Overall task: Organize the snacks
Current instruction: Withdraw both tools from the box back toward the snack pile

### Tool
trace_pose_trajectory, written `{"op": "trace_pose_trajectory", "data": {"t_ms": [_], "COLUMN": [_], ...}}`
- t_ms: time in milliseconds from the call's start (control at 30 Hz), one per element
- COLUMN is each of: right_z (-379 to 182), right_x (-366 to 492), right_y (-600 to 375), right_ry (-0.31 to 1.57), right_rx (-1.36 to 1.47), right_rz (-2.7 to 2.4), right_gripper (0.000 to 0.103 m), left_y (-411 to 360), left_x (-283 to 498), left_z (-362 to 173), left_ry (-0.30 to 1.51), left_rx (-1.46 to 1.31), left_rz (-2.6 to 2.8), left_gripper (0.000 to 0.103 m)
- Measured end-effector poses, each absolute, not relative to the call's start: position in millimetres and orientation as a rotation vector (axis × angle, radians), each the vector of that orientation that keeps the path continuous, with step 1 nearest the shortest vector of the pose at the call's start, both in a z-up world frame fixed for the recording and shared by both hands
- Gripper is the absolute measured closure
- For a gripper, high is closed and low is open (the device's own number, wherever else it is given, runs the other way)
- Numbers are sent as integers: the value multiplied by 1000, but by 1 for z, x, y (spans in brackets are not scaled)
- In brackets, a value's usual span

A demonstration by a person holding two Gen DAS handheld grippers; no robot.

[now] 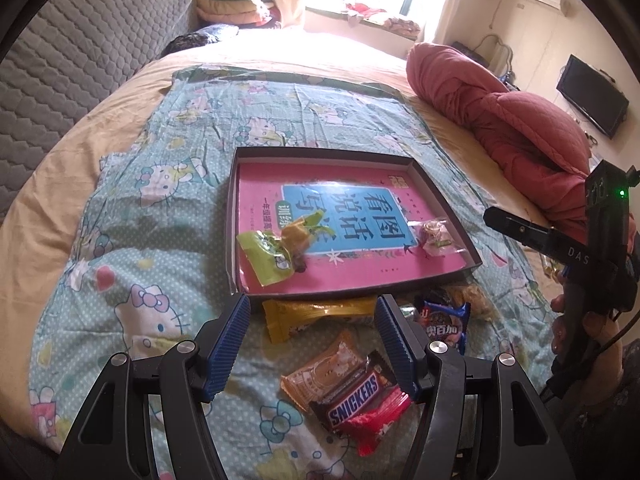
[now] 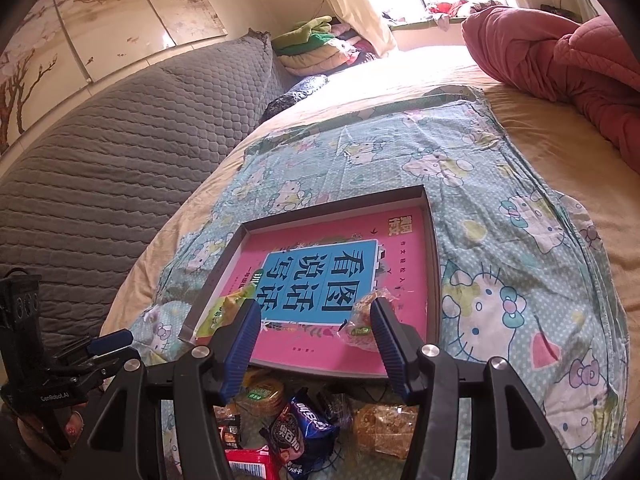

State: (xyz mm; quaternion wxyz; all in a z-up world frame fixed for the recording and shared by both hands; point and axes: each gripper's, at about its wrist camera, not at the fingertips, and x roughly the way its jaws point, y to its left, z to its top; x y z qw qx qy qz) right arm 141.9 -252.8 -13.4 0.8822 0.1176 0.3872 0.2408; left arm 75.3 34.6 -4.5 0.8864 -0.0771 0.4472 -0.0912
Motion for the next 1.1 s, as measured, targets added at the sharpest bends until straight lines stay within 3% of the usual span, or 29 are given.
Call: {"op": "trace_pose_trajectory", "data": {"t_ms": [1100], "right_z": [-35], "right_x": [72], "right_y": [-221], "right_ry": [959], "right_rx": [286], "right_rz": [592], "right_gripper": [46], "left_y": [33], "left_x": [64], "left_z": [-59], "left_ry": [1081], "left_rx": [-125], "left_rz": [-269], "left_gripper": [36]}}
